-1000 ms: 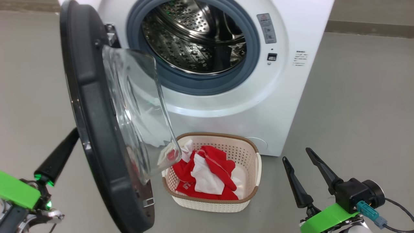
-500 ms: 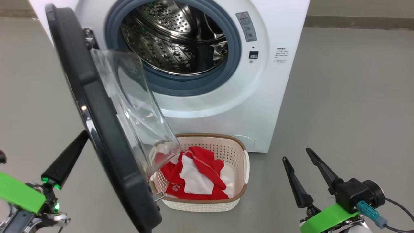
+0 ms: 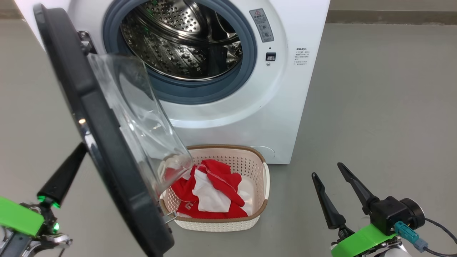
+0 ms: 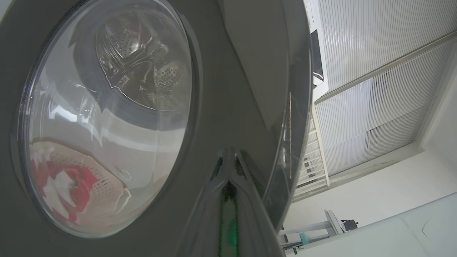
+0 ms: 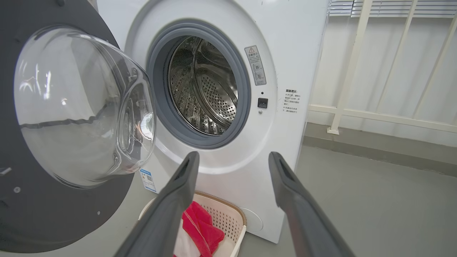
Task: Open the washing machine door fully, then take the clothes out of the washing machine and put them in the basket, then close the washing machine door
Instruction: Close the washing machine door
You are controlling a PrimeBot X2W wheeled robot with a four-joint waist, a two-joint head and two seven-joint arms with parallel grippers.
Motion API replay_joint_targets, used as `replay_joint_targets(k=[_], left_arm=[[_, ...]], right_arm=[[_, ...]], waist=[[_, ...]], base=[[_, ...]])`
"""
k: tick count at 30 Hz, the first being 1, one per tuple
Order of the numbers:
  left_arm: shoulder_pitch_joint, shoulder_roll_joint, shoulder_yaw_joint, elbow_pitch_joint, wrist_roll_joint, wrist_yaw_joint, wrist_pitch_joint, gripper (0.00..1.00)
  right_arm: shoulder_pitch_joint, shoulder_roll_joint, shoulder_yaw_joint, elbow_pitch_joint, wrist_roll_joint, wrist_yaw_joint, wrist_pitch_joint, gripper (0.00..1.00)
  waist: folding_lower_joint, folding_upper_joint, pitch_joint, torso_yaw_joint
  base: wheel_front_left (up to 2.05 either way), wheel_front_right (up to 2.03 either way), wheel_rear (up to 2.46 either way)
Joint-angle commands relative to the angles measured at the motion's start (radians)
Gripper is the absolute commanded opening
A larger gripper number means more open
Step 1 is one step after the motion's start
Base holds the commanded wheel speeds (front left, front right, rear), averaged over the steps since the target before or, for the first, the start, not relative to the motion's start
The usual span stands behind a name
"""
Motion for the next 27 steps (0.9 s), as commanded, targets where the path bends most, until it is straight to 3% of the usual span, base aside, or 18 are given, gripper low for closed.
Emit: replay_joint_targets(k=[1, 3, 4, 5, 9, 13, 19, 27], left_arm=[[-0.011, 0.023, 0.034, -0.027, 0.009, -0.012, -0.007, 0.13], [-0.007, 0.032, 0.045, -0.026, 0.049, -0.026, -0.046, 0.49], [-0.003, 0.038, 0.047, -0.024, 0.077, -0.039, -0.069, 0.8], [0.002, 0.043, 0.048, -0.021, 0.106, -0.054, -0.095, 1.0], [0.031, 0.072, 0.035, -0.005, 0.266, -0.132, -0.22, 1.0], [0.058, 0.07, -0.008, 0.028, 0.388, -0.179, -0.342, 1.0], [0.094, 0.054, -0.059, 0.08, 0.495, -0.208, -0.555, 1.0], [0.158, 0.099, -0.13, 0.2, 0.732, -0.215, -0.877, 1.0]], right_arm=[[-0.042, -0.004, 0.019, -0.027, 0.003, 0.006, -0.006, 1.0], [-0.043, -0.004, 0.017, -0.027, 0.003, 0.006, -0.006, 1.0], [-0.042, -0.004, 0.017, -0.027, 0.003, 0.006, -0.006, 1.0], [-0.042, -0.003, 0.016, -0.027, 0.004, 0.006, -0.006, 1.0], [-0.044, 0.0, 0.016, -0.026, 0.004, 0.006, -0.006, 1.0], [-0.047, 0.002, 0.015, -0.025, 0.004, 0.006, -0.006, 1.0], [-0.05, 0.007, 0.017, -0.022, 0.002, 0.006, -0.006, 1.0], [-0.053, 0.014, 0.018, -0.02, 0.002, 0.006, -0.006, 1.0]], waist=[[0.0, 0.0, 0.001, 0.0], [0.0, 0.0, 0.002, -0.001], [0.0, 0.0, 0.003, -0.001], [0.0, 0.0, 0.003, 0.0], [0.0, 0.0, 0.003, 0.001], [0.0, 0.0, 0.005, 0.006], [0.0, 0.0, 0.002, 0.008], [0.0, 0.0, -0.002, -0.002]], base=[[0.0, 0.0, 0.0], [0.0, 0.0, 0.0], [0.0, 0.0, 0.0], [0.0, 0.0, 0.0], [0.0, 0.0, 0.0], [0.0, 0.0, 0.0], [0.0, 0.0, 0.0], [0.0, 0.0, 0.0]])
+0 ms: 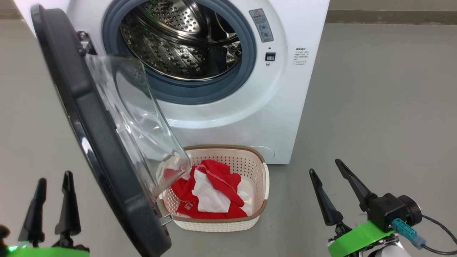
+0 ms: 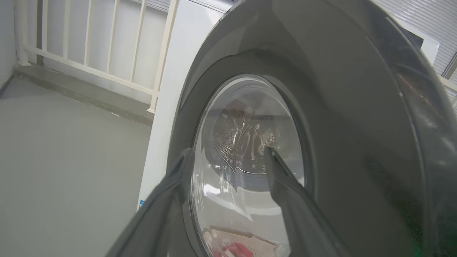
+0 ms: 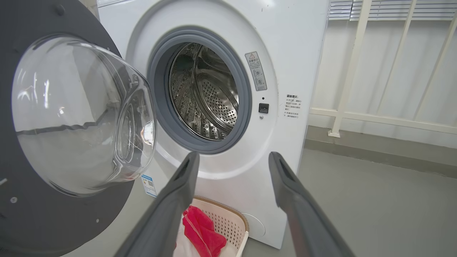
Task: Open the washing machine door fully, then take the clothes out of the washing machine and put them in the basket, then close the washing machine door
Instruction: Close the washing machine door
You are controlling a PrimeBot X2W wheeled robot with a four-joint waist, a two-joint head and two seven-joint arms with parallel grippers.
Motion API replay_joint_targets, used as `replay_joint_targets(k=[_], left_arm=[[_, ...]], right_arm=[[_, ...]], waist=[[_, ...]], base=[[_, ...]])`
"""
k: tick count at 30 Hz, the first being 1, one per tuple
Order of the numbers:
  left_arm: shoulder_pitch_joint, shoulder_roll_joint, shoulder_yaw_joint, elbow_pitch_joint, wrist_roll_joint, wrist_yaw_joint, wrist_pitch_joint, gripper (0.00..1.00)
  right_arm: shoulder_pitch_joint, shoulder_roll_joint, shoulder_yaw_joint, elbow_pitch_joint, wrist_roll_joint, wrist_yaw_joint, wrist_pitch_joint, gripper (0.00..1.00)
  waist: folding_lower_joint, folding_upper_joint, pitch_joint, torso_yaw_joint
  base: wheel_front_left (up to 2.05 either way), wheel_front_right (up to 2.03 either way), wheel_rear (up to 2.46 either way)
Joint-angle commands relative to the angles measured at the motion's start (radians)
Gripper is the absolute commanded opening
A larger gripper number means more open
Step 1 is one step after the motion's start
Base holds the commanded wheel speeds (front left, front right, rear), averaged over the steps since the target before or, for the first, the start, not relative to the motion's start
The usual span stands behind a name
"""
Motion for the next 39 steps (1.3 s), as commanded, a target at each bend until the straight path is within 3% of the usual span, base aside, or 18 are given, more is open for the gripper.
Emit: replay_joint_targets(k=[1, 11, 21, 39], left_arm=[[-0.009, 0.029, 0.025, 0.001, 0.037, -0.005, -0.057, 1.0], [0.006, 0.037, 0.016, 0.103, 0.153, -0.006, -0.137, 1.0], [0.034, 0.014, 0.026, 0.07, 0.319, -0.007, -0.139, 1.0], [0.067, -0.015, 0.033, 0.091, 0.352, -0.007, -0.139, 1.0]], right_arm=[[-0.038, -0.001, 0.019, -0.022, 0.002, 0.006, -0.006, 1.0], [-0.036, 0.004, 0.017, -0.02, -0.004, 0.006, -0.006, 1.0], [-0.027, 0.008, 0.011, -0.019, -0.009, 0.006, -0.006, 1.0], [-0.022, 0.012, 0.016, -0.015, -0.006, 0.006, -0.006, 1.0]], waist=[[0.0, -0.0001, 0.001, -0.003], [0.0, -0.0001, 0.001, -0.009], [0.0, -0.0001, -0.01, -0.011], [0.0, -0.0001, -0.019, -0.007]], base=[[0.0, 0.0, 0.0], [0.0, 0.0, 0.0], [0.0, 0.0, 0.0], [0.0, 0.0, 0.0]])
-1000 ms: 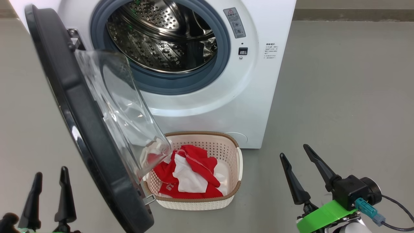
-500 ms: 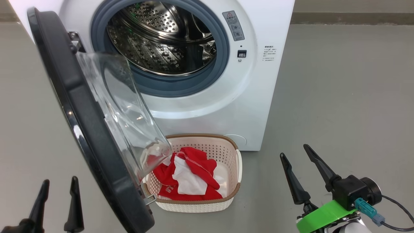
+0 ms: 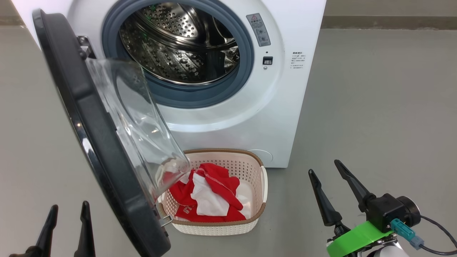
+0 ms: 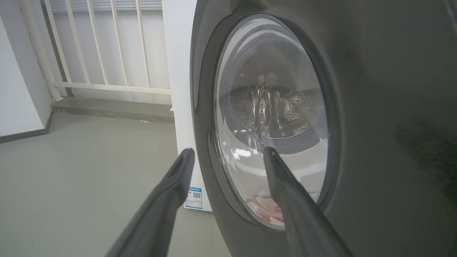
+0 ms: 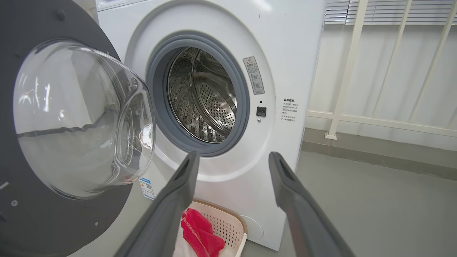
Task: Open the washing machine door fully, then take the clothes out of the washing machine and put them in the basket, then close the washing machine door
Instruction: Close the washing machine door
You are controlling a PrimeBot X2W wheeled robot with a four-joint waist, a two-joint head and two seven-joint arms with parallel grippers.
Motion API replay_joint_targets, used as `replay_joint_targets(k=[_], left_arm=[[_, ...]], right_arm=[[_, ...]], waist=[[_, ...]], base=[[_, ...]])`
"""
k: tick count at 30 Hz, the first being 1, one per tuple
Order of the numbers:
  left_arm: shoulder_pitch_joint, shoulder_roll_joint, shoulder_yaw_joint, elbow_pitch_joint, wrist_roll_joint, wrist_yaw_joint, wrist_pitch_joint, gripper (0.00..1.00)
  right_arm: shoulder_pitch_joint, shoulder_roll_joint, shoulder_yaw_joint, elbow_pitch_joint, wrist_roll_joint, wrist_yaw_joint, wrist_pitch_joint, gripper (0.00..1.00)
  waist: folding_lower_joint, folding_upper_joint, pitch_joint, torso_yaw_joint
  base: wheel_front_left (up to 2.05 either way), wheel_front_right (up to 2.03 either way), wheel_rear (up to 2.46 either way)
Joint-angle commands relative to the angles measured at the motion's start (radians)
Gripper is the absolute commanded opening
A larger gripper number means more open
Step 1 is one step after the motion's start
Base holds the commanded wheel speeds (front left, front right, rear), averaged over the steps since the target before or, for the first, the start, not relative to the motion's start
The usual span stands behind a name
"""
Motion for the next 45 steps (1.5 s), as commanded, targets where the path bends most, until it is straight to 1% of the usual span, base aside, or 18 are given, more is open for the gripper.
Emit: replay_joint_targets(k=[1, 17, 21, 22, 23, 24, 25, 28, 30, 32, 34, 36, 38, 41, 43, 45], left_arm=[[-0.009, 0.01, 0.037, -0.019, 0.007, -0.006, -0.012, 1.0], [-0.004, 0.01, 0.031, -0.015, 0.037, -0.006, -0.012, 1.0], [0.002, 0.006, 0.031, 0.001, 0.031, -0.006, -0.012, 1.0], [0.001, 0.004, 0.034, 0.006, 0.026, -0.006, -0.012, 0.85], [-0.005, 0.0, 0.038, 0.007, 0.008, -0.006, -0.012, 0.29], [-0.012, -0.004, 0.041, 0.009, -0.02, -0.006, -0.012, 0.0], [-0.016, -0.006, 0.036, 0.017, -0.048, -0.006, -0.012, 0.0], [-0.043, -0.009, 0.012, 0.04, -0.161, -0.006, -0.012, 0.0], [-0.067, -0.004, 0.003, 0.042, -0.245, -0.006, 0.007, 0.0], [-0.1, -0.01, 0.017, 0.028, -0.395, -0.006, 0.057, 0.0], [-0.133, -0.019, 0.043, 0.0, -0.59, -0.006, 0.139, 0.0], [-0.159, -0.023, 0.07, -0.037, -0.751, 0.001, 0.219, 0.0], [-0.177, -0.025, 0.092, -0.081, -0.878, 0.034, 0.29, 0.0], [-0.201, -0.027, 0.125, -0.141, -1.072, 0.123, 0.391, 0.0], [-0.208, -0.027, 0.143, -0.184, -1.176, 0.182, 0.444, 0.0], [-0.21, -0.027, 0.153, -0.227, -1.27, 0.231, 0.488, 0.0]], right_arm=[[-0.022, 0.0, 0.022, -0.022, 0.001, 0.006, -0.006, 1.0], [-0.019, 0.0, 0.022, -0.025, 0.002, 0.006, -0.006, 1.0], [-0.016, 0.0, 0.022, -0.025, 0.001, 0.006, -0.006, 1.0], [-0.017, 0.0, 0.023, -0.024, 0.002, 0.006, -0.006, 1.0], [-0.018, 0.0, 0.023, -0.024, 0.003, 0.006, -0.006, 1.0], [-0.019, 0.0, 0.022, -0.024, 0.004, 0.006, -0.006, 1.0], [-0.019, -0.001, 0.021, -0.025, 0.005, 0.006, -0.006, 1.0], [-0.016, -0.001, 0.017, -0.025, 0.007, 0.006, -0.006, 1.0], [-0.014, -0.001, 0.016, -0.024, 0.01, 0.006, -0.006, 1.0], [-0.014, -0.001, 0.014, -0.023, 0.013, 0.006, -0.006, 1.0], [-0.015, 0.0, 0.015, -0.024, 0.015, 0.006, -0.006, 1.0], [-0.016, 0.0, 0.014, -0.026, 0.017, 0.006, -0.006, 1.0], [-0.017, 0.0, 0.015, -0.027, 0.02, 0.006, -0.006, 1.0], [-0.014, 0.001, 0.021, -0.027, 0.026, 0.006, -0.006, 1.0], [-0.014, 0.001, 0.025, -0.026, 0.028, 0.006, -0.006, 1.0], [-0.015, 0.001, 0.026, -0.026, 0.03, 0.006, -0.006, 1.0]], waist=[[0.0, 0.0, -0.002, -0.001], [0.0, 0.0, -0.006, 0.006], [0.0, 0.0, -0.01, 0.009], [0.0, 0.0, -0.011, 0.009], [0.0, 0.0, -0.011, 0.01], [0.0, 0.0, -0.012, 0.011], [0.0, 0.0, -0.013, 0.012], [0.0, 0.0, -0.016, 0.018], [0.0, 0.0, -0.017, 0.022], [0.0, 0.0, -0.019, 0.025], [0.0, 0.0, -0.019, 0.025], [0.0, 0.0, -0.019, 0.024], [0.0, 0.0, -0.018, 0.022], [0.0, 0.0, -0.015, 0.017], [0.0, 0.0, -0.012, 0.012], [0.0, 0.0, -0.008, 0.008]], base=[[0.0, 0.0, 0.0], [0.0, 0.0, 0.0], [0.0, 0.0, 0.0], [0.0, 0.0, 0.0], [0.0, 0.0, 0.0], [0.0, 0.0, 0.0], [0.0, 0.0, 0.0], [0.0, 0.0, 0.0], [0.0, 0.0, 0.0], [0.0, 0.0, 0.0], [0.0, 0.0, 0.0], [0.0, 0.0, 0.0], [0.0, 0.0, 0.0], [0.0, 0.0, 0.0], [0.0, 0.0, 0.0], [0.0, 0.0, 0.0]])
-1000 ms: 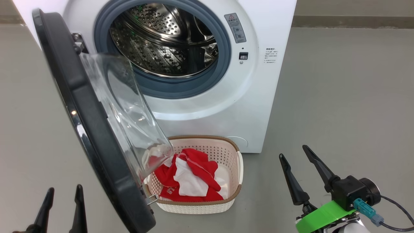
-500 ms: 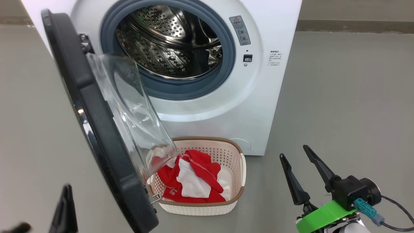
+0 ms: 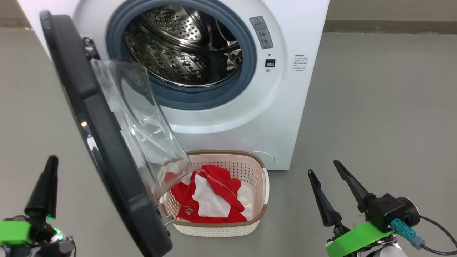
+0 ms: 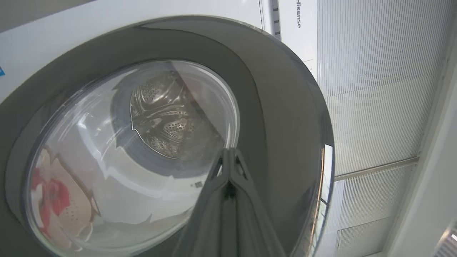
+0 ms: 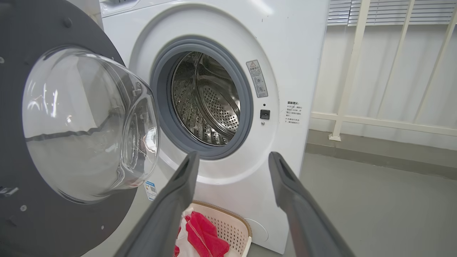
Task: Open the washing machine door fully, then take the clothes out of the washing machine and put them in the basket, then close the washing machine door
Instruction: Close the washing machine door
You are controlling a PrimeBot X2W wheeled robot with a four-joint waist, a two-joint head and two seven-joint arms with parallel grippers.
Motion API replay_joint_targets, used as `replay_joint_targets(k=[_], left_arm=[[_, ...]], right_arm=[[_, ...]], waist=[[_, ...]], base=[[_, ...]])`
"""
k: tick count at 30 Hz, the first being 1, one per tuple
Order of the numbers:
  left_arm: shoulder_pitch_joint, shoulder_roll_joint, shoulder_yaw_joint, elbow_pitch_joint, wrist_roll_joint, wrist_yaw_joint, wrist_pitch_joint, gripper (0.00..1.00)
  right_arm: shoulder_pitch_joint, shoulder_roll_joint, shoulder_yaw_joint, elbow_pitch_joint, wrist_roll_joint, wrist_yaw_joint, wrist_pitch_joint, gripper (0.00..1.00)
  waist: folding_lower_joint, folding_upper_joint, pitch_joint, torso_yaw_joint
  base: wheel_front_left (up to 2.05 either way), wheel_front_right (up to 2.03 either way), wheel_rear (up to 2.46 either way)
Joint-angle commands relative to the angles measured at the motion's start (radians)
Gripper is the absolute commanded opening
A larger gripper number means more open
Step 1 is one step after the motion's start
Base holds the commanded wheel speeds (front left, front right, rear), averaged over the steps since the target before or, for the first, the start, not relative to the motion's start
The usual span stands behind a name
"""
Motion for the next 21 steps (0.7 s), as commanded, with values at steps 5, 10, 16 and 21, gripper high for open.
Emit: replay_joint_targets(k=[5, 10, 16, 21], left_arm=[[-0.03, 0.016, 0.03, -0.16, -0.144, 0.112, 0.08, 0.0], [-0.024, 0.017, 0.003, -0.203, -0.155, 0.158, 0.099, 0.0], [-0.03, 0.017, -0.026, -0.207, -0.156, 0.179, 0.103, 0.0], [-0.045, 0.016, -0.064, -0.209, -0.17, 0.179, 0.096, 0.0]], right_arm=[[-0.018, -0.004, 0.02, -0.027, 0.016, 0.006, -0.006, 1.0], [-0.021, -0.004, 0.018, -0.027, 0.021, 0.006, -0.006, 1.0], [-0.026, -0.003, 0.026, -0.025, 0.026, 0.006, -0.006, 1.0], [-0.029, -0.005, 0.027, -0.025, 0.025, 0.006, -0.006, 1.0]], waist=[[0.0, -0.0001, 0.011, -0.009], [0.0, -0.0001, 0.013, -0.014], [0.0, -0.0001, 0.012, -0.029], [0.0, -0.0001, 0.023, -0.051]], base=[[0.0, 0.0, 0.0], [0.0, 0.0, 0.0], [0.0, 0.0, 0.0], [0.0, 0.0, 0.0]])
